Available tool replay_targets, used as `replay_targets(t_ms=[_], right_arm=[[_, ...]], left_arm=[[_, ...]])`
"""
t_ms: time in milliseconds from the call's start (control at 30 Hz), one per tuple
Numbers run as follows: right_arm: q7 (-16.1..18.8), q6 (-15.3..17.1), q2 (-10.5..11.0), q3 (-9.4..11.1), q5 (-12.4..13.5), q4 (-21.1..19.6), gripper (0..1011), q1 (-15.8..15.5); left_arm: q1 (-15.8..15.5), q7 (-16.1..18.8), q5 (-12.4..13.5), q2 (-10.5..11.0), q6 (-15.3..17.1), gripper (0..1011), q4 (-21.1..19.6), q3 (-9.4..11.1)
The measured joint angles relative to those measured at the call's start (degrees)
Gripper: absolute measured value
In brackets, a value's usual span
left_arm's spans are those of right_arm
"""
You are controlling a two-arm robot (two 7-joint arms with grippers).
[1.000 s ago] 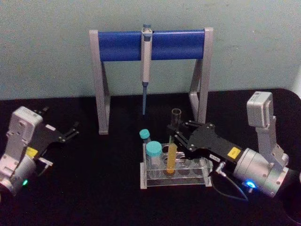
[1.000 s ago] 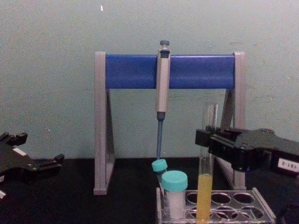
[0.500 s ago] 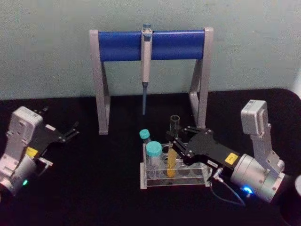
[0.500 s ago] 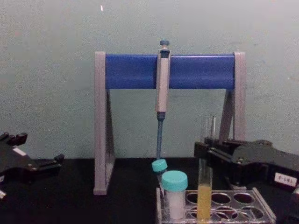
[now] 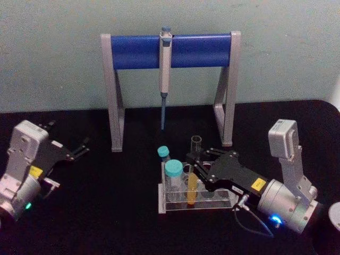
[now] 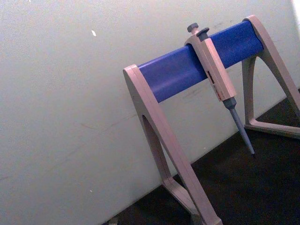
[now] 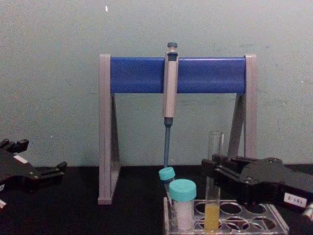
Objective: Pick up the test tube from the test tube rack, shake it, then place it back into the test tube rack.
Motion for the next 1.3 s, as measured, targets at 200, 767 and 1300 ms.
replay_targets(t_ms=[200,767,1300], right_arm=[[0.0,0.3,-0.1,0.1,-0.2,0.0,232,-0.2],[0.0,0.4,0.0,0.0,-0.9,0.0,230,-0.2],[0.0,0.6,0.0,0.0,-0.8,0.0,643,-0.2]], left_arm=[[0.0,0.0,0.0,0.0,0.0,1001,0.0,0.0],[0.0,0.0,0.0,0.0,0.0,1001,0.0,0.0],[0.0,0.0,0.0,0.0,0.0,1001,0.0,0.0]])
